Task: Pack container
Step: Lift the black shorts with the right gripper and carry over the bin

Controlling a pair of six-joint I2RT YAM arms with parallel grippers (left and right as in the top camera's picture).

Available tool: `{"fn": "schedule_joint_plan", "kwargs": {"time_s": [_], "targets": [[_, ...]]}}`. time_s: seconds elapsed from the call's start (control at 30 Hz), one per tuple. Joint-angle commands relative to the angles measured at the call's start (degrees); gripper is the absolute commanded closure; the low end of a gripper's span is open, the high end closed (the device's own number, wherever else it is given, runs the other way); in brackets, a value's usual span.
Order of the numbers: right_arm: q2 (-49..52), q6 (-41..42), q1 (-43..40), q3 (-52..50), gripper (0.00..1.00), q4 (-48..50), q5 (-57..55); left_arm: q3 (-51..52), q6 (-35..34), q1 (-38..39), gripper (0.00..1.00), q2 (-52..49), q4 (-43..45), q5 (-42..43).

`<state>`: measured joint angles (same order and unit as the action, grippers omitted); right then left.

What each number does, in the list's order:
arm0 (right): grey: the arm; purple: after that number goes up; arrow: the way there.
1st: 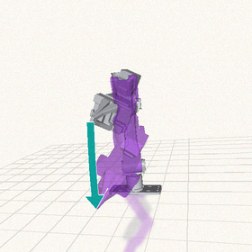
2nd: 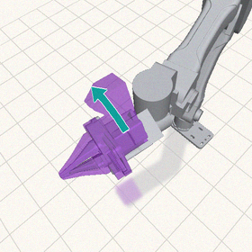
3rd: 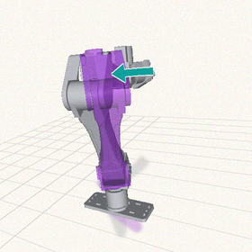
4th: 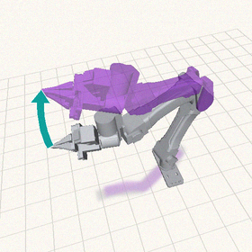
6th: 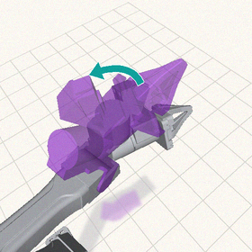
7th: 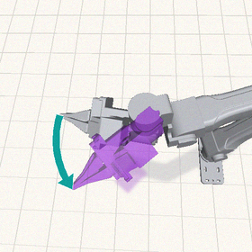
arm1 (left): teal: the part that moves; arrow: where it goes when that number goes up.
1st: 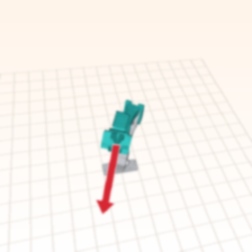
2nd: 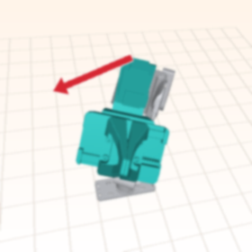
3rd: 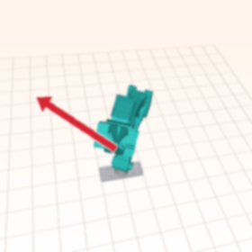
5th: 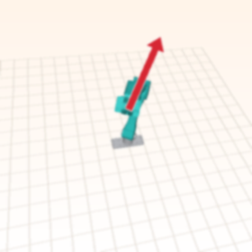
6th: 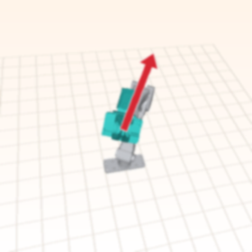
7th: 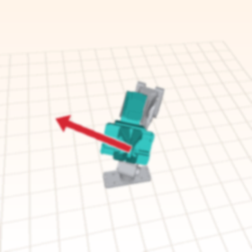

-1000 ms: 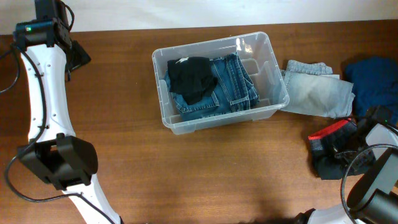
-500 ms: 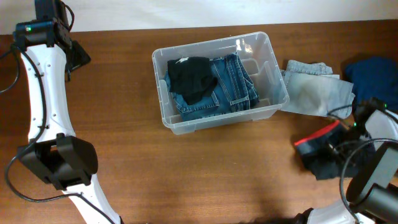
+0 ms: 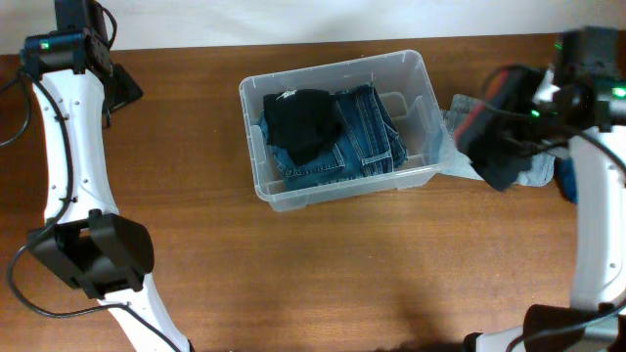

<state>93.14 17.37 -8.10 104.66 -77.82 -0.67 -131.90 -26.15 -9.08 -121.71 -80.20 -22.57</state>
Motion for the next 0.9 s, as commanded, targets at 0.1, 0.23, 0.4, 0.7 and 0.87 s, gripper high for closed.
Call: {"fn": "schedule_joint_plan", "kwargs": {"time_s": [0.1, 0.23, 0.4, 0.7, 0.87], "targets": [[-0.76, -1.05, 12.39, 2.8, 0.96, 4.85, 0.26, -0.04, 0.02, -0.2, 0.01, -0.2, -0.02, -0.35], [0.66, -1.07, 18.4, 2.6, 0.96, 8.35, 0.22, -0.04, 0.02, -0.2, 0.0, -0.2, -0.02, -0.35], [4.85, -2.6, 23.3, 2.6, 0.96, 12.63, 0.02, -0.04, 0.02, -0.2, 0.01, -0.2, -0.02, -0.35], [16.15, -4.55, 24.96, 2.6, 0.96, 12.41, -5.97, -0.04, 0.02, -0.2, 0.01, -0.2, -0.02, -0.35], [23.91, -4.55, 24.81, 2.6, 0.96, 9.11, -11.04, -0.04, 0.04, -0.2, 0.01, -0.2, -0.02, -0.35]]}}
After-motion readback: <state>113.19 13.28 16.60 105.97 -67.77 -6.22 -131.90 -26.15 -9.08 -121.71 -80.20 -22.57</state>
